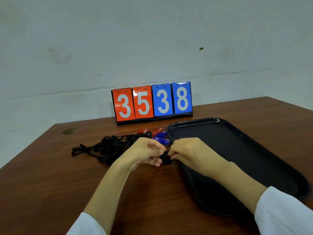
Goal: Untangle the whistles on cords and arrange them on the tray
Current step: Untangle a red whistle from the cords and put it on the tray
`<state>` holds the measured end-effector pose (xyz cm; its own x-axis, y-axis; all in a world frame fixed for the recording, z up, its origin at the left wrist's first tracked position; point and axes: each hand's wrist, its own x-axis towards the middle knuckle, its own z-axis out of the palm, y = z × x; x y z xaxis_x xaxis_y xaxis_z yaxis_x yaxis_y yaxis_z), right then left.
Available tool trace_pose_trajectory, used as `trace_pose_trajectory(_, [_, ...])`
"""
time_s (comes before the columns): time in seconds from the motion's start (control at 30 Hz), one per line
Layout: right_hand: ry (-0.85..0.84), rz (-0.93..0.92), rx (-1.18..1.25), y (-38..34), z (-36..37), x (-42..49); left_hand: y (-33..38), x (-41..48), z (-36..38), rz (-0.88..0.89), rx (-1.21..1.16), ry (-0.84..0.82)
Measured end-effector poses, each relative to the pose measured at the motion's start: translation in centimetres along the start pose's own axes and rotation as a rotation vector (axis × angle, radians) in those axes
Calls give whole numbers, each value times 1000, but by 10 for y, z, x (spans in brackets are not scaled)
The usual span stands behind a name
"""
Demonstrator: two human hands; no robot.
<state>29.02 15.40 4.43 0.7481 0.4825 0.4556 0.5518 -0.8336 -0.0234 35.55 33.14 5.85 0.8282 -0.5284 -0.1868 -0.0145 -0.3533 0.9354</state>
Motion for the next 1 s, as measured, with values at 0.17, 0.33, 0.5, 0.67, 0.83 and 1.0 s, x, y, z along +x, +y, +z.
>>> trace_pose_trajectory(0.17, [-12,50,28,2,-2,0,0,2,2,222,334,71])
trace_pose_trajectory(0.33, [-30,57,42,0,-2,1,-2,3,9,416,607,177])
trace_pose_trajectory(0.5, [7,71,81,0,-5,1,-4,8,14,278,221,150])
trace_pose_trajectory(0.67, [9,94,135,0,-5,0,-6,8,22,123,-189,37])
trace_pose_trajectory(0.83, [176,158,170,7,-6,-2,-2,5,18,-11,-497,-99])
trace_pose_trajectory(1.0, [156,291,269,7,-5,-1,-7,8,24,23,-493,0])
